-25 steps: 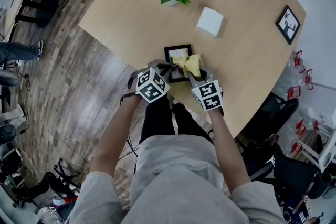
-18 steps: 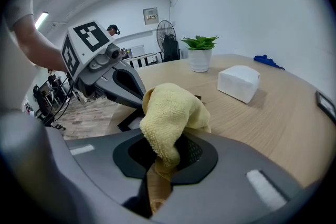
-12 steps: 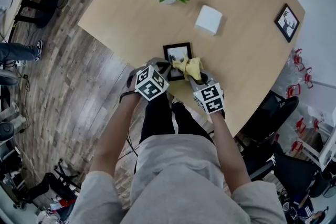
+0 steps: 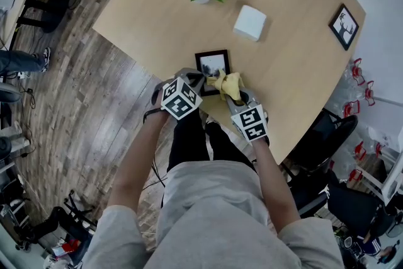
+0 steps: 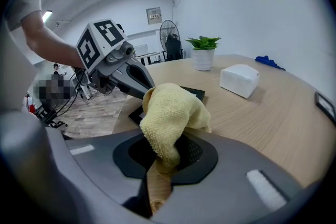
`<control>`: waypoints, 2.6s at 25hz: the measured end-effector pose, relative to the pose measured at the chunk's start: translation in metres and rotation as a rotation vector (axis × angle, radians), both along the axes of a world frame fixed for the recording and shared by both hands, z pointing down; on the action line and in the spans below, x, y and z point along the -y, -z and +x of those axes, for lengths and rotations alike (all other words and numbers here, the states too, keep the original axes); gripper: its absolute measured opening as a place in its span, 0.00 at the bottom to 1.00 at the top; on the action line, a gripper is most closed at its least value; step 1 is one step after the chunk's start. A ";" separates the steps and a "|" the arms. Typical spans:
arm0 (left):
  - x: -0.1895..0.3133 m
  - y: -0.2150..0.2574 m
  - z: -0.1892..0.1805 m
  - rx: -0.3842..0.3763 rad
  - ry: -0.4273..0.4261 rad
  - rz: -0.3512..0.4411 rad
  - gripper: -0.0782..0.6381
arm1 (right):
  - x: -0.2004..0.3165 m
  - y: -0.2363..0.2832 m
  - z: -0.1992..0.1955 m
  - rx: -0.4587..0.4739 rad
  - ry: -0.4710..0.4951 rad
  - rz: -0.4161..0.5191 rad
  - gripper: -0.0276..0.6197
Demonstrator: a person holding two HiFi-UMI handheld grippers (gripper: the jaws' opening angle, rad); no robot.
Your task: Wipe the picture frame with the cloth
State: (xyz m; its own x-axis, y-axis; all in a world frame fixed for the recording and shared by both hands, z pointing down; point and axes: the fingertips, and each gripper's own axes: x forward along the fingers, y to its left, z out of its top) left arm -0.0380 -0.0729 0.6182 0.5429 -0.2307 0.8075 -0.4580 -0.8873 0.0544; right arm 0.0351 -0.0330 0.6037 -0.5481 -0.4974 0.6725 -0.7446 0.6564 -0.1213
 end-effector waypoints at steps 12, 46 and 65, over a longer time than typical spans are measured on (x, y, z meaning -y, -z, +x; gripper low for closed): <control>0.001 0.000 -0.001 -0.001 0.007 -0.006 0.18 | -0.008 -0.006 -0.021 -0.023 0.042 -0.008 0.12; 0.002 -0.001 -0.001 -0.032 0.002 -0.024 0.18 | 0.023 -0.018 -0.046 -0.147 0.118 -0.033 0.12; 0.001 0.000 -0.001 -0.044 -0.002 -0.029 0.18 | 0.054 -0.016 -0.047 -0.157 0.097 -0.006 0.13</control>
State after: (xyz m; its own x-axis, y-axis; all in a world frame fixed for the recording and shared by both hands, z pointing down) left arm -0.0391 -0.0736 0.6179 0.5786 -0.2063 0.7891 -0.4528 -0.8859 0.1004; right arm -0.0123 -0.0867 0.6197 -0.4811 -0.4436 0.7561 -0.6882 0.7254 -0.0122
